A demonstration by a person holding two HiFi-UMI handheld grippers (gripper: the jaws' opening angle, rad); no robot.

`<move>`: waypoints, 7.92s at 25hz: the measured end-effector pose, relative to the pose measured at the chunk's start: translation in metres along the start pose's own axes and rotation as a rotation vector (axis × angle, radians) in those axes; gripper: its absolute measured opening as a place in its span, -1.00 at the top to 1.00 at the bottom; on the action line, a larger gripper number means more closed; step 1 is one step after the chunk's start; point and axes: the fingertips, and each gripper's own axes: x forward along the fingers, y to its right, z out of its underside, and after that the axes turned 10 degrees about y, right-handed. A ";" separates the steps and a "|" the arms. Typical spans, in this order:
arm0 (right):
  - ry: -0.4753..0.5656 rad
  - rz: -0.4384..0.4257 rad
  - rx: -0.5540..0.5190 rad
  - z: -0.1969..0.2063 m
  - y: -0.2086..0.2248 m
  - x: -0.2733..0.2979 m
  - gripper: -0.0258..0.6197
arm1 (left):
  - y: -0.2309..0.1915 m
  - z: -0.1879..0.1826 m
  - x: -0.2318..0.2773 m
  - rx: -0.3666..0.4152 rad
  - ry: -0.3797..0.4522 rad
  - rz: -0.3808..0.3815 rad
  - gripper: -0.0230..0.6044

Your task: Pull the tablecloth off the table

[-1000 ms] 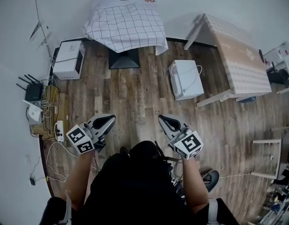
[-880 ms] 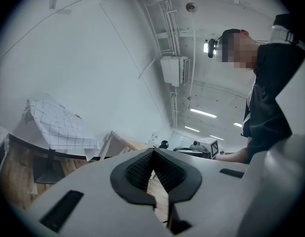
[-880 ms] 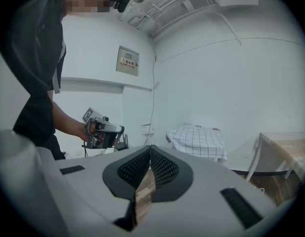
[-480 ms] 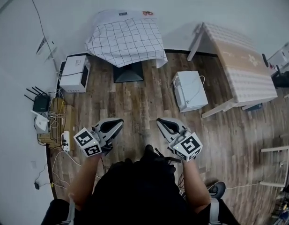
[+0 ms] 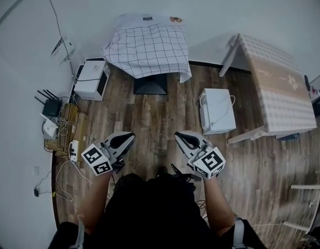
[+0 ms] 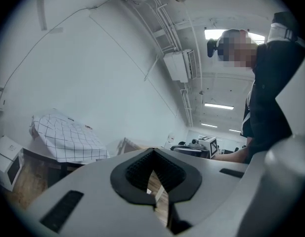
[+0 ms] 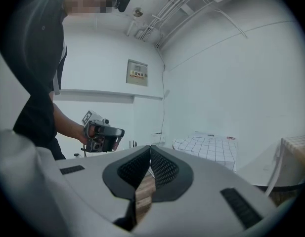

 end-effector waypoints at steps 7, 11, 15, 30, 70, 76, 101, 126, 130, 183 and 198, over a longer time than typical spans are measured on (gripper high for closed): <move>0.008 -0.060 0.044 0.017 0.037 0.018 0.86 | -0.022 0.008 0.018 0.014 -0.001 -0.075 0.89; -0.003 -0.104 0.044 0.017 0.053 0.046 0.86 | -0.051 -0.001 0.024 0.015 0.014 -0.116 0.89; -0.026 -0.114 0.038 0.021 0.078 0.072 0.86 | -0.086 -0.007 0.039 0.014 0.023 -0.125 0.89; -0.083 -0.014 0.037 0.012 0.201 0.225 0.86 | -0.281 -0.078 0.091 -0.004 0.036 -0.062 0.89; -0.077 -0.200 0.048 0.031 0.509 0.438 0.86 | -0.554 -0.120 0.307 0.070 -0.163 -0.163 0.89; -0.074 -0.218 0.066 0.036 0.552 0.455 0.85 | -0.576 -0.108 0.348 0.188 -0.304 -0.171 0.89; -0.407 -0.159 0.022 0.179 0.610 0.564 -0.06 | -0.745 -0.016 0.403 0.228 -0.608 0.021 -0.11; -0.708 -0.150 -0.032 0.262 0.626 0.574 -0.07 | -0.787 0.060 0.383 0.369 -0.925 0.064 -0.20; -0.724 -0.148 -0.018 0.264 0.627 0.576 -0.07 | -0.789 0.059 0.383 0.364 -0.928 0.056 -0.20; -0.589 -0.042 0.034 0.152 0.632 0.577 0.84 | -0.746 -0.031 0.411 0.409 -0.709 0.006 0.88; -0.446 -0.021 -0.026 0.073 0.656 0.605 0.85 | -0.750 -0.118 0.447 0.511 -0.586 -0.047 0.88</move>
